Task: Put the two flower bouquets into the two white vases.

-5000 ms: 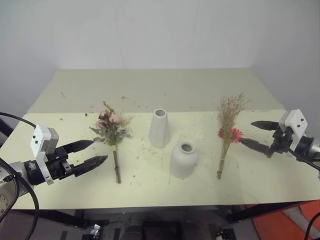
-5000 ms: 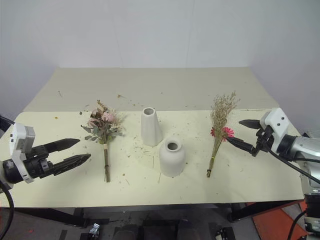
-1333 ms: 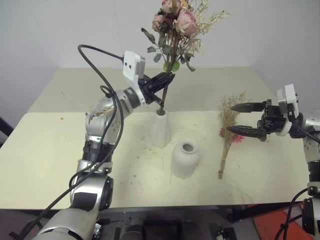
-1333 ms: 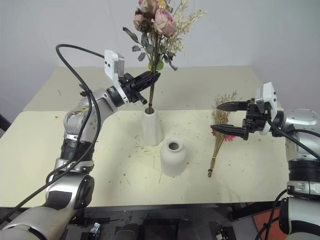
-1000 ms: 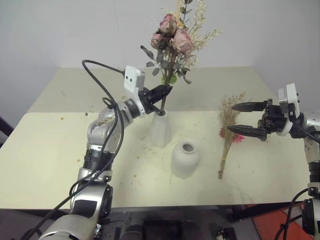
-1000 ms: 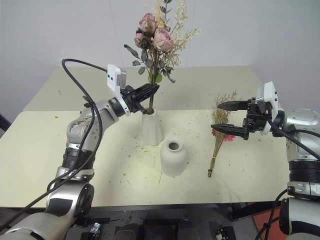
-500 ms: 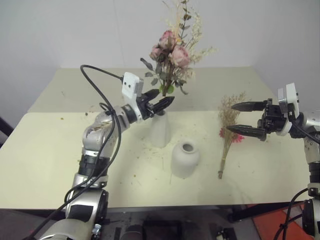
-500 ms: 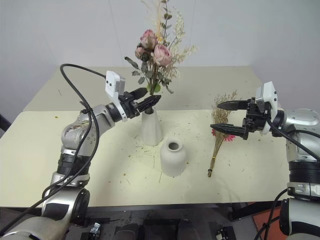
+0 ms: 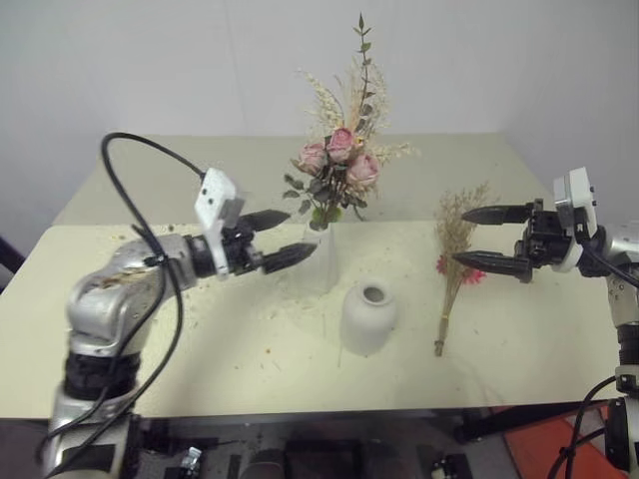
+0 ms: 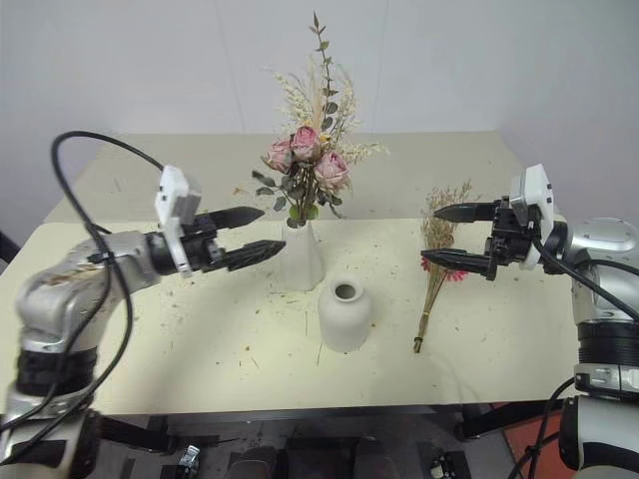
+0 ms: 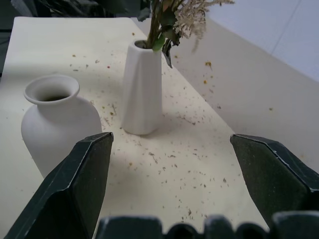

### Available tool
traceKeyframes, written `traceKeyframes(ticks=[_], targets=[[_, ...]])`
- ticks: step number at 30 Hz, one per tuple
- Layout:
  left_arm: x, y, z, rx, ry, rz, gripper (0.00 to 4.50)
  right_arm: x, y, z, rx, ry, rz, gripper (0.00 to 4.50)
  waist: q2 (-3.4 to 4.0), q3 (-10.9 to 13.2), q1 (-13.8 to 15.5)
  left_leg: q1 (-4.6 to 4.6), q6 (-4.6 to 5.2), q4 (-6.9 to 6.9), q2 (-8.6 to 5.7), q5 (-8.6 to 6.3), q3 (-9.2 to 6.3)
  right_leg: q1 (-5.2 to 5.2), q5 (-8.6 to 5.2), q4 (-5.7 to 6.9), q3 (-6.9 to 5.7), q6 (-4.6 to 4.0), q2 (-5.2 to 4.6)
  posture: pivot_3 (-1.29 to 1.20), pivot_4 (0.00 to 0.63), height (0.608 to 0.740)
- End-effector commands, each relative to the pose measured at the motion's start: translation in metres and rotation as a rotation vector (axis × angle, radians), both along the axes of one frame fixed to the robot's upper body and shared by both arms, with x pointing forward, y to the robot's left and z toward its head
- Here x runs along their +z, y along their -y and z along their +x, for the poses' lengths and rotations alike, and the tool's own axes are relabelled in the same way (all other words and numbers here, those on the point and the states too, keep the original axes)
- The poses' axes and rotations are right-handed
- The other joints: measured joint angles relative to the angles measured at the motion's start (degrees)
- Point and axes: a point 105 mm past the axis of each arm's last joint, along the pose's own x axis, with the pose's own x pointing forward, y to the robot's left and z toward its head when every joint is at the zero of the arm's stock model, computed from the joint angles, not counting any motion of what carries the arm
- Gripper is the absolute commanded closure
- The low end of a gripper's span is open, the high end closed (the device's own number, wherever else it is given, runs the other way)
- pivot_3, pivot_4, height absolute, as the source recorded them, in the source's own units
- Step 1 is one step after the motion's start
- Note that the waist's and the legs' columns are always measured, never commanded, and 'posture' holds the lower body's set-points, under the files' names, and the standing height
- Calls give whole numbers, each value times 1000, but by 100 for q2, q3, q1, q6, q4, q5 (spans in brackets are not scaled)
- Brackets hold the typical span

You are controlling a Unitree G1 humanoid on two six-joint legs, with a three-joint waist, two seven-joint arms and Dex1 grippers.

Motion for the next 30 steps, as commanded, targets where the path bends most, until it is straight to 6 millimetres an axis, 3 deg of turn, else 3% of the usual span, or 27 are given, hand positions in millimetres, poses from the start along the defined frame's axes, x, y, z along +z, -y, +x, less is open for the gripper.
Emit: traceKeyframes(ticks=[1, 6, 14, 20, 30], targets=[[18, -6, -29, -159, 56, 42, 33, 0, 9, 3, -98, -36, -65, 66, 0, 0, 3, 0, 0, 0, -1, 0, 0, 0, -1, 0, 0, 0, 0, 0, 150, 740], [23, -14, -41, -277, 55, 108, 33, -1, 15, 14, -313, -208, -122, 66, 3, 2, 12, 0, 0, 0, 0, 0, 3, -1, -4, 0, -1, -3, 0, 0, 150, 740], [22, -12, -39, -398, 31, 144, 33, -9, 12, -3, -516, -590, -233, 66, 6, 4, 16, -8, 1, -1, 9, -1, 3, -9, -13, -3, -7, -10, 8, 0, 150, 740], [14, -7, -38, -459, 16, 171, 33, -39, 3, -8, -648, -914, -318, 66, 5, 4, -27, -10, 2, -1, 17, -1, 6, -15, -38, -2, -4, 24, 14, 0, 150, 740], [17, -2, -35, -494, 25, 184, 33, -81, 6, 20, -932, -1113, -382, 66, 4, 5, -103, -25, 4, -1, 13, -2, 4, -26, -13, -1, -4, -16, 13, 0, 150, 740]])
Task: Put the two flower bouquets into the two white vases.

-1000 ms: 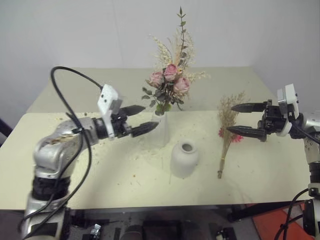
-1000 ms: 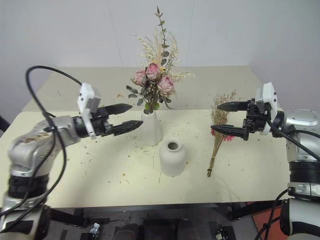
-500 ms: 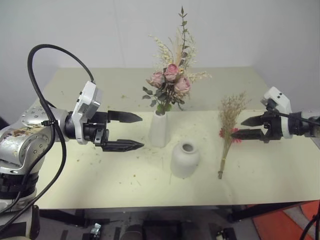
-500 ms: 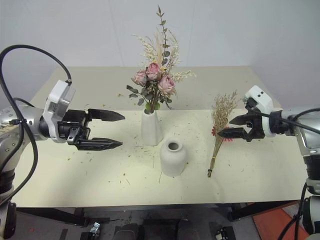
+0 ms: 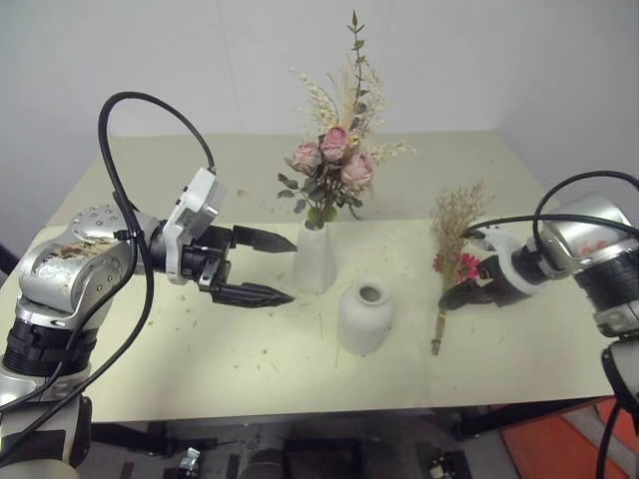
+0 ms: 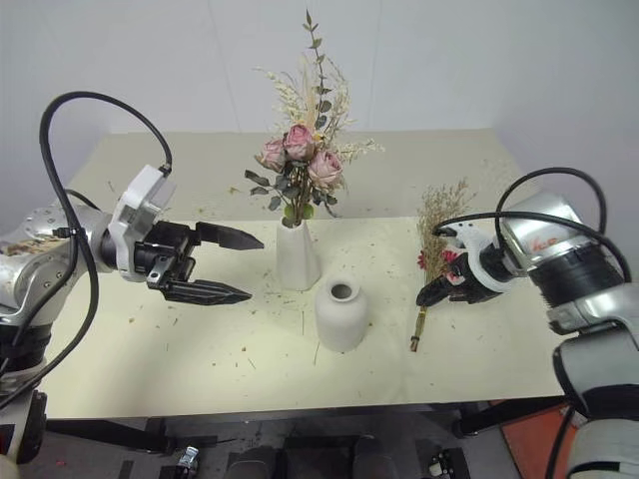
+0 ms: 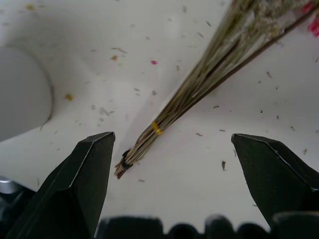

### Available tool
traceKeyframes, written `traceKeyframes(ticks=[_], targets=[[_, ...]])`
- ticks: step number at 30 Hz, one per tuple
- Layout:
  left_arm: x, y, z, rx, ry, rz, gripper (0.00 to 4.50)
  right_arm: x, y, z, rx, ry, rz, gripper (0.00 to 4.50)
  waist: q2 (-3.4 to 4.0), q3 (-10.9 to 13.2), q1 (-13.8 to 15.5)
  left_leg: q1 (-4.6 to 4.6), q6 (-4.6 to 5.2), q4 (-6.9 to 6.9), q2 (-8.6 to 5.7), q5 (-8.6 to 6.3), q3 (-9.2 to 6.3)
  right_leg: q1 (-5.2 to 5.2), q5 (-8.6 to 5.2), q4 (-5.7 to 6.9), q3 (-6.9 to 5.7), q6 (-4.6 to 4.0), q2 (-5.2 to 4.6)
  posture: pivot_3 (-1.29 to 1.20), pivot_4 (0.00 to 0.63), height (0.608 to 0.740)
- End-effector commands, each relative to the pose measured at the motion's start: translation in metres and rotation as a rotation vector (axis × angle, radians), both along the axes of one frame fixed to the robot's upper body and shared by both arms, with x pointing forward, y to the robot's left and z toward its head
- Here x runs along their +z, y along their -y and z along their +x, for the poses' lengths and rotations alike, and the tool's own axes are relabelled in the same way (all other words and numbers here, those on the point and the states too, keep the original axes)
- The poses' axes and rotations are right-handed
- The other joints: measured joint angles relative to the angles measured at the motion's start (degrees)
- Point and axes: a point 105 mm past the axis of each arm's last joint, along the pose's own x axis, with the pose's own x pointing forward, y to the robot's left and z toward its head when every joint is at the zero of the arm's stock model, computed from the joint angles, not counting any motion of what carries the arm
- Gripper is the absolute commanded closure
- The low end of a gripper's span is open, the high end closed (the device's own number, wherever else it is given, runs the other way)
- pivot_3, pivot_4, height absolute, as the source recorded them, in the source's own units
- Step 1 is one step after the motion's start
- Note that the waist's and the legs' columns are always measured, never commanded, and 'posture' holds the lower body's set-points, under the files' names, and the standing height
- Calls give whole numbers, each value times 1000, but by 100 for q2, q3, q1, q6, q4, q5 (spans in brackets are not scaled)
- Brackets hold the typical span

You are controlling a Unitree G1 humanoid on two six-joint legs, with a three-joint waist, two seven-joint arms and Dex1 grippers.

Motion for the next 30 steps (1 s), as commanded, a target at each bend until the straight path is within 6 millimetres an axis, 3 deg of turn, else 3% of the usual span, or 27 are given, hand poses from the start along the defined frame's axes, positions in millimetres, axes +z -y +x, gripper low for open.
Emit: traceKeyframes(ticks=[1, 6, 13, 16, 27, 30], targets=[[9, 3, -2, -28, 47, -5, 33, 0, 10, 8, -93, -4, -70, 66, 0, 0, -1, -5, 0, 0, 0, 0, 0, -5, 0, 0, 0, 0, 0, 0, 150, 740], [9, 4, -4, -38, 44, -7, 33, -10, 6, 11, -131, -47, -97, 66, 0, 0, -2, -21, 0, 0, 0, 0, -2, -22, 2, 5, -2, -1, 0, 0, 150, 740], [8, 6, -4, -44, 41, -9, 33, -19, -16, 5, -15, -88, -69, 66, 0, 0, -9, -23, 1, 0, 2, 0, -5, -25, 2, 7, -5, -1, 2, 0, 150, 740], [8, 7, -4, -47, 41, -12, 0, -22, -17, 5, -8, -79, -84, 654, 0, 0, -24, -22, 1, 0, 4, 0, -6, -25, 2, 10, -5, -1, 5, 0, 150, 740], [9, 7, -3, -36, 51, -9, 0, -14, -14, 10, -52, -21, -70, 4433, 0, 0, -19, -23, 1, 0, 7, 0, -6, -27, 2, 12, -5, -1, 9, 0, 150, 740], [8, 9, -3, -41, 51, -14, 0, -13, -7, 13, -122, -20, -32, 4475, 0, 0, -13, -26, 1, 0, 7, 0, -6, -27, 3, 10, -5, -1, 8, 0, 150, 740]])
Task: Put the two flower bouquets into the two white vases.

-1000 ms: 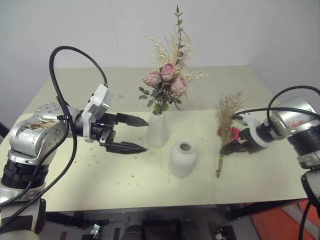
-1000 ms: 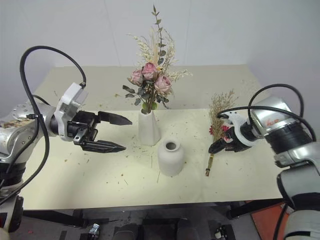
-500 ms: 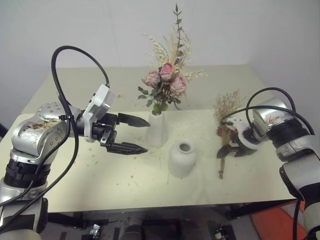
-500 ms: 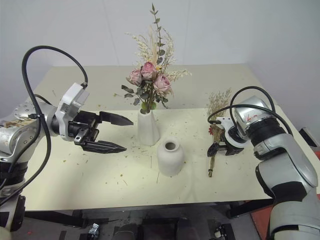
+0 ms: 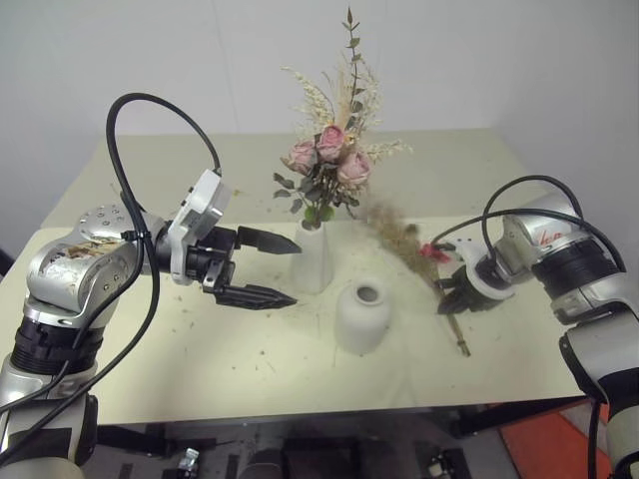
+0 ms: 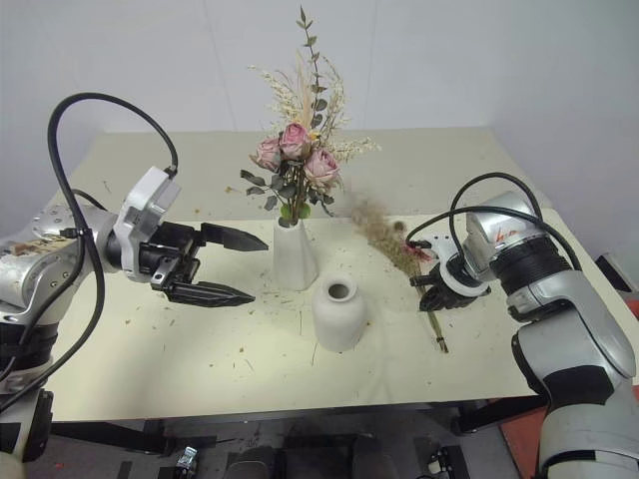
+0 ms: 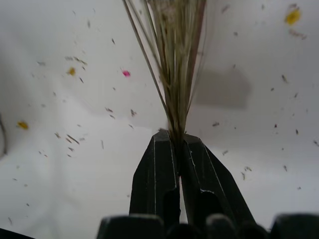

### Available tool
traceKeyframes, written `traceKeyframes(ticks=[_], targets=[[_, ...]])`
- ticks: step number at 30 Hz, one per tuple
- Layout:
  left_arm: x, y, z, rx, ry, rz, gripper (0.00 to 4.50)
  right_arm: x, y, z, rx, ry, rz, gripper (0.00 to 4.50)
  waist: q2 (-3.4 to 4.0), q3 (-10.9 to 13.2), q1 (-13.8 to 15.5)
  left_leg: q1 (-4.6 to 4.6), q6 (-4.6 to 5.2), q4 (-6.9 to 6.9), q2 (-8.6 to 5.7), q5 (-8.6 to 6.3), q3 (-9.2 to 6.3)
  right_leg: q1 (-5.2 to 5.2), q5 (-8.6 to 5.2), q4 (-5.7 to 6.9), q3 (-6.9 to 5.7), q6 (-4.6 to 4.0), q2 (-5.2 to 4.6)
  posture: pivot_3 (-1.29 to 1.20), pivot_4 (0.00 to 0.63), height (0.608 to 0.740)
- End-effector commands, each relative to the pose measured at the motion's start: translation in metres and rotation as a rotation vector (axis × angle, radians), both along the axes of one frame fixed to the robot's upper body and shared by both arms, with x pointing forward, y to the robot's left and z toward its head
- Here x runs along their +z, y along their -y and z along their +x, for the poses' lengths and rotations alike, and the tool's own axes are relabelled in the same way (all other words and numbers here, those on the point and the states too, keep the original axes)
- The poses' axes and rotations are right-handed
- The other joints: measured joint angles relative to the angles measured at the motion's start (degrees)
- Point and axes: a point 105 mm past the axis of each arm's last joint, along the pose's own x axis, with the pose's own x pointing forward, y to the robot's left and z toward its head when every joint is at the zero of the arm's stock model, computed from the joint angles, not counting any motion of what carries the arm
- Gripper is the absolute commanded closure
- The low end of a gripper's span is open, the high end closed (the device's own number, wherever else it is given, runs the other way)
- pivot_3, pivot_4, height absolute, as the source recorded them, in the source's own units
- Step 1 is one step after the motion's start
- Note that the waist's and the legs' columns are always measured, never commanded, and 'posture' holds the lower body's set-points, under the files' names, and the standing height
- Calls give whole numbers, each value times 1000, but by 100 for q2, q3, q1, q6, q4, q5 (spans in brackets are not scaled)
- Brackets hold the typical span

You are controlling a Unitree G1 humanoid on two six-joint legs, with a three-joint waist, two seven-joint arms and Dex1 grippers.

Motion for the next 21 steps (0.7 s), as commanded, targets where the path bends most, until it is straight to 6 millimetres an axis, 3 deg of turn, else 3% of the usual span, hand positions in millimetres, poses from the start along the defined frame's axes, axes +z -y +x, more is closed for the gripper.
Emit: traceKeyframes(ticks=[1, 6, 9, 12, 16, 21], targets=[[10, 4, -3, -25, 56, -7, 0, 9, 11, 5, -104, 30, 43, 4475, 0, 0, 2, -1, 0, 0, -1, 0, 0, 0, 0, -1, 0, 0, -1, 0, 150, 740], [9, 5, -3, -33, 51, -9, 0, 35, 36, 29, -343, 232, 116, 4475, 0, 0, 4, -4, 0, 1, -2, 0, 3, -2, 2, 0, 2, -3, -1, 0, 150, 740], [10, 5, -1, -38, 48, -9, 0, 63, 51, 53, -421, 550, 138, 4475, 0, 0, 13, -16, 0, 1, -1, 0, 1, -15, 3, 3, 1, -3, -1, 0, 150, 740], [12, 6, 0, -49, 41, -14, 0, 95, 54, 63, -423, 867, 192, 4475, 0, 0, 8, -30, 0, 1, -2, 1, 1, -29, 4, 6, 2, -1, -1, 0, 150, 740], [16, 7, 0, -73, 20, -35, 0, 128, 40, 53, -297, 1141, 425, 4475, 0, 0, 1, -37, 0, 1, -2, 1, 4, -41, 4, 13, 7, -1, -2, 0, 150, 740], [18, 4, -4, -102, -4, -39, 0, 164, 12, 27, -45, 1292, 709, 4475, 1, 1, -14, -34, 1, 2, -1, 1, 5, -40, 5, 16, 8, -2, -1, 0, 150, 740]])
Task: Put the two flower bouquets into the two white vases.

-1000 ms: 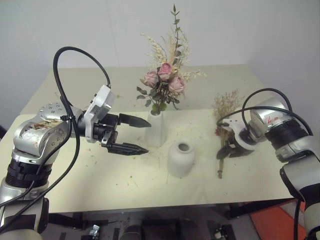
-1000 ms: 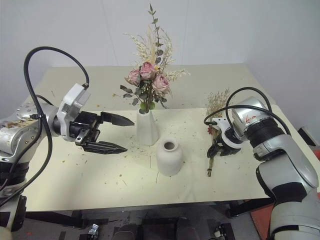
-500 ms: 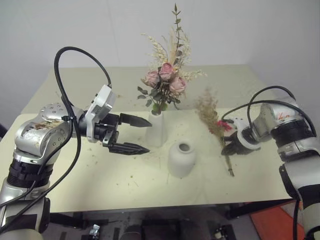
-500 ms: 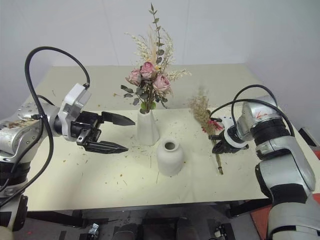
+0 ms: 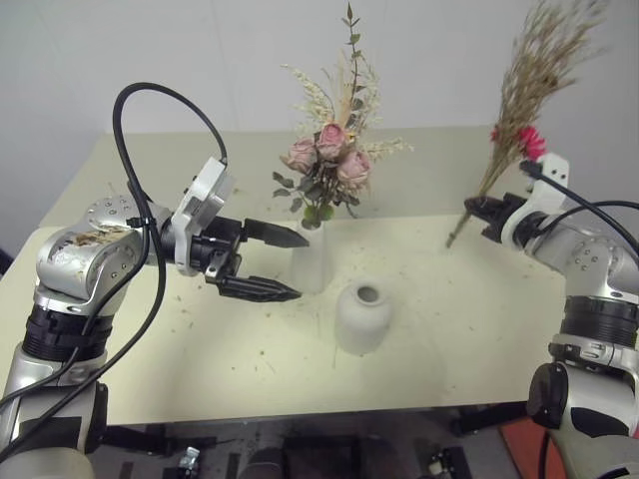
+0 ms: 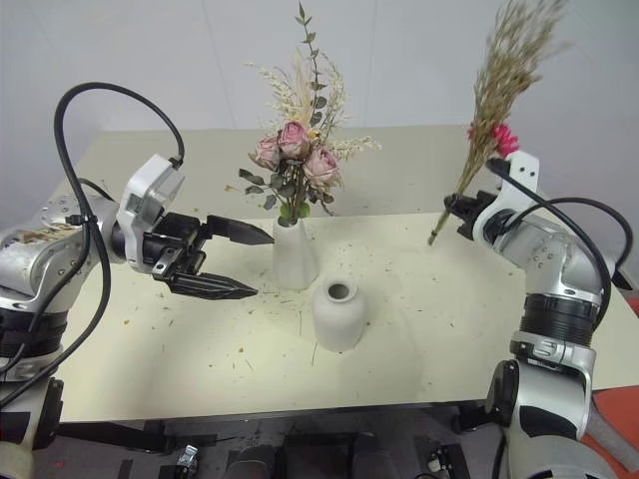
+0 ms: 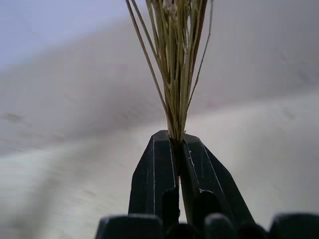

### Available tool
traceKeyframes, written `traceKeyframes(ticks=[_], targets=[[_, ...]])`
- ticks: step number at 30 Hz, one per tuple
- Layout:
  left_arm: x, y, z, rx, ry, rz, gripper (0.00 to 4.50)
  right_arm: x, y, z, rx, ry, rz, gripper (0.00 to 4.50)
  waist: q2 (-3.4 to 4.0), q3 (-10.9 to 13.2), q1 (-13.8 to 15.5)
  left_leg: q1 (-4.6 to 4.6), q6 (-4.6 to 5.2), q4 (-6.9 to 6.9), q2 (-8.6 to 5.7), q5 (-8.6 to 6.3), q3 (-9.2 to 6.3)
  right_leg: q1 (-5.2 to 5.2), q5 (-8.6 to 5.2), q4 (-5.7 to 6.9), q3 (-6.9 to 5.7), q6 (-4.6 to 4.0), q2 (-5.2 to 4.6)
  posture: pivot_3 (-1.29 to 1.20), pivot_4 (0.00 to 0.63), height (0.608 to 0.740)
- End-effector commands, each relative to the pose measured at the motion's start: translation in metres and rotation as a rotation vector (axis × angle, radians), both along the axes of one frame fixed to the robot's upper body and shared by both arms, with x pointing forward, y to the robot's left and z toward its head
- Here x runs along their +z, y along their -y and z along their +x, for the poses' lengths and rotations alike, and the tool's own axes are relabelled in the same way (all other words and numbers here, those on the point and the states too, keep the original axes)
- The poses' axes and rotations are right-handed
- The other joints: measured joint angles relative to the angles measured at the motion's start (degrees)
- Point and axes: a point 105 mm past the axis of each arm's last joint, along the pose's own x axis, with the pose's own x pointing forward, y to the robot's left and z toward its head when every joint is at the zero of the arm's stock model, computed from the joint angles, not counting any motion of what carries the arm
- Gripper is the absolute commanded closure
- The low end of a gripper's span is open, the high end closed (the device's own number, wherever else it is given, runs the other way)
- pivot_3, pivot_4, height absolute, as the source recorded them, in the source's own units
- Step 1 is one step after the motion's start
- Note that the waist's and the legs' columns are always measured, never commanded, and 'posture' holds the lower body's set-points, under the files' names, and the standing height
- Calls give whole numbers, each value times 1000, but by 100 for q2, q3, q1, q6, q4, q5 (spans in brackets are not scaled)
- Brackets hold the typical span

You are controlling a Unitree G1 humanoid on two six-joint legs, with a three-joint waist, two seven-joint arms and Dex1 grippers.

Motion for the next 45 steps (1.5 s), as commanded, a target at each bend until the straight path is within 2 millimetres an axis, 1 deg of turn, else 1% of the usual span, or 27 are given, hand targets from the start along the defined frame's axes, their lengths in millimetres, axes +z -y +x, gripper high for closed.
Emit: traceKeyframes(ticks=[1, 4, 8, 10, 12, 15, 20, 24, 27, 30, 43, 45], targets=[[9, -2, -6, -36, 20, -3, 0, 52, -21, -29, 234, 270, 66, 4475, 0, 0, 3, 2, 0, 0, 1, 0, 0, 0, 0, 2, 0, -1, 2, 0, 150, 740], [8, -6, -7, -35, 17, 22, 0, 66, -40, -52, 427, 363, 44, 4475, 0, 0, 10, 7, 1, 0, 6, 0, -2, 3, 1, 5, -2, -2, 8, 0, 150, 740], [6, -14, -10, -24, 27, 65, 0, 71, -61, -77, 614, 412, 1, 4475, 0, 0, 8, 6, 1, 1, 6, 1, -2, 3, 1, 5, -2, -2, 8, 0, 150, 740], [5, -19, -12, -23, 27, 78, 0, 67, -72, -89, 702, 409, -46, 4475, 1, 0, 7, 7, 1, 2, 6, 1, -1, 3, 1, 5, -1, -2, 7, 0, 150, 740], [3, -23, -15, -20, 29, 93, 0, 58, -83, -98, 776, 406, -117, 4475, 1, 0, 11, 8, 1, 2, 8, 1, -3, 4, 0, 5, -3, -2, 8, 0, 150, 740], [0, -26, -19, -16, 28, 101, 0, 47, -94, -108, 868, 400, -147, 4475, 0, 0, 12, 9, 1, 4, 9, 1, -3, 5, 0, 6, -3, -2, 9, 0, 150, 740], [-4, -30, -26, -6, 19, 107, 0, 38, -107, -109, 918, 388, -147, 4475, 0, 0, 15, 7, 1, 14, 8, 1, -2, 5, 0, 8, -3, -1, 8, 0, 150, 740], [-6, -32, -27, 19, 19, 115, 0, 36, -115, -111, 961, 392, -137, 4475, 0, 0, 23, 7, 1, 14, 8, 1, -3, 5, 0, 9, -4, -2, 8, 0, 150, 740], [-6, -33, -29, 27, 18, 114, 0, 30, -120, -113, 991, 375, -146, 4475, 0, 0, 27, 6, 1, 15, 8, 1, -3, 5, 0, 9, -4, -1, 7, 0, 150, 740], [-6, -33, -31, 34, 15, 112, 0, 23, -123, -113, 1010, 361, -164, 4475, 0, 0, 27, 6, 1, 15, 8, 1, -3, 5, 0, 9, -4, -2, 7, 0, 150, 740], [-6, -39, -37, 117, 22, 85, 0, 6, -129, -108, 1020, 336, -208, 4475, 0, 0, 26, 8, 1, 16, 9, 1, -3, 6, 0, 10, -4, -1, 8, 0, 150, 740], [-5, -41, -38, 128, 27, 81, 0, -1, -130, -105, 1013, 331, -244, 4475, 0, 0, 25, 8, 1, 16, 9, 1, -3, 6, 0, 10, -5, -1, 8, 0, 150, 740]])
